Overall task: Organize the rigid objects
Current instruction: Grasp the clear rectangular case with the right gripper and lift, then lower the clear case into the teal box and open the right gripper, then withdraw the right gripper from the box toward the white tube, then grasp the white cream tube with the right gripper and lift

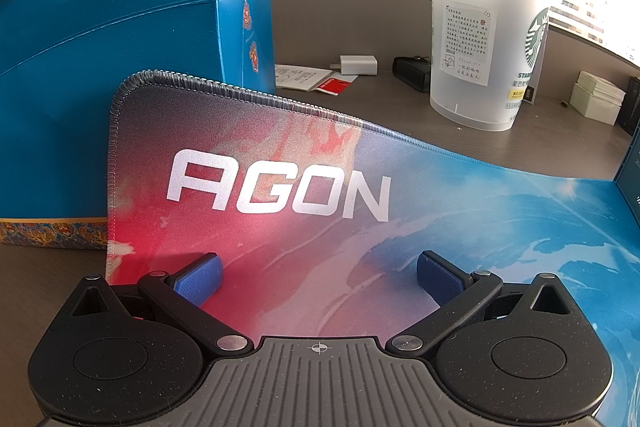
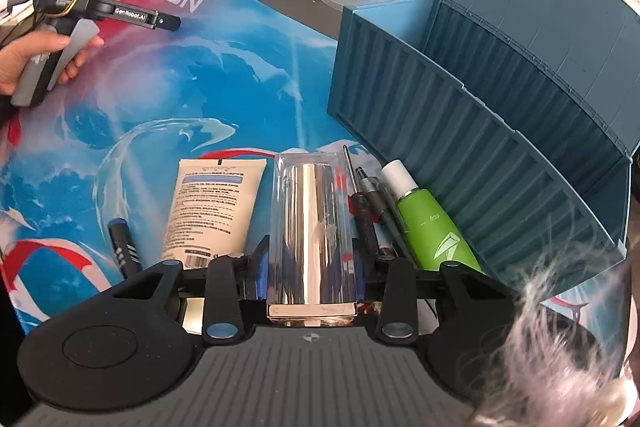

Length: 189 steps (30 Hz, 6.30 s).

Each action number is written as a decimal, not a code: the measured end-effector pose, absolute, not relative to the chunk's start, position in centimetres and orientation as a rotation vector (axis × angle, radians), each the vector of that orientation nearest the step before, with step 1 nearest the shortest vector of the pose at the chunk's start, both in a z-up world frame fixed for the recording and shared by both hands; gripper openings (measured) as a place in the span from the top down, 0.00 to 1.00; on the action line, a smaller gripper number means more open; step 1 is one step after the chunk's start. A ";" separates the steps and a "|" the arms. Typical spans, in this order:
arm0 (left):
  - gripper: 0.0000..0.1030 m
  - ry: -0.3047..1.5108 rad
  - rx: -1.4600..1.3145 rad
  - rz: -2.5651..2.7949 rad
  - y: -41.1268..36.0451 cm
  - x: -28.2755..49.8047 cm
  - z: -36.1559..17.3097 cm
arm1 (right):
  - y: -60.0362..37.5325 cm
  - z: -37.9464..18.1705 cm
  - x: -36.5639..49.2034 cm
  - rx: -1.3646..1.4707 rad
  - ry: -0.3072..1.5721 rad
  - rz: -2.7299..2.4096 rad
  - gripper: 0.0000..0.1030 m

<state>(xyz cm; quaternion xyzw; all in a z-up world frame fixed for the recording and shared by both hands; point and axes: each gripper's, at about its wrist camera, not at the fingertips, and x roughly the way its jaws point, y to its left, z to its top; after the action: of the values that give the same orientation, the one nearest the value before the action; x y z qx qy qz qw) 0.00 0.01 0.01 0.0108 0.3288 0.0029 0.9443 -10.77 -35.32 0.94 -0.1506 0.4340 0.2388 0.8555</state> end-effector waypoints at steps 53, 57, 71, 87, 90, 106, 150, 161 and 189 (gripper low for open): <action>0.00 0.670 0.022 0.005 0.0 0.0 0.0 | -39.0 8.1 4.5 -0.598 0.947 0.712 0.66; 0.00 0.670 0.022 0.005 0.0 0.0 0.0 | -39.0 7.1 5.0 -0.597 0.961 0.716 0.66; 0.00 0.670 0.022 0.005 0.0 0.0 0.0 | -39.8 5.7 6.0 -0.524 0.991 0.716 0.66; 0.00 0.670 0.022 0.005 0.0 0.0 0.0 | -40.2 7.2 4.3 -0.483 0.900 0.682 0.63; 0.00 0.670 0.022 0.005 0.0 0.0 0.0 | -39.9 7.9 3.2 -0.490 0.865 0.673 0.60; 0.00 0.670 0.022 0.005 0.0 0.0 0.0 | -37.8 10.1 -2.3 -0.544 0.744 0.635 0.45; 0.00 0.670 0.022 0.004 0.0 0.0 0.0 | -31.3 3.9 -17.0 -0.412 0.624 0.647 0.00; 0.00 0.670 0.022 0.004 0.0 0.0 0.0 | -32.3 0.4 -15.6 -0.228 0.678 0.563 0.00; 0.00 0.670 0.022 0.004 0.0 0.0 0.0 | -33.0 -1.6 -14.5 -0.170 0.707 0.506 0.56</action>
<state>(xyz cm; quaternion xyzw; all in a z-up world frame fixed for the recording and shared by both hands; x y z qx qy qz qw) 0.00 0.01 0.01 0.0109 0.3288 0.0018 0.9443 -14.54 -33.05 -1.56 -0.0823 0.3418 0.2449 0.9036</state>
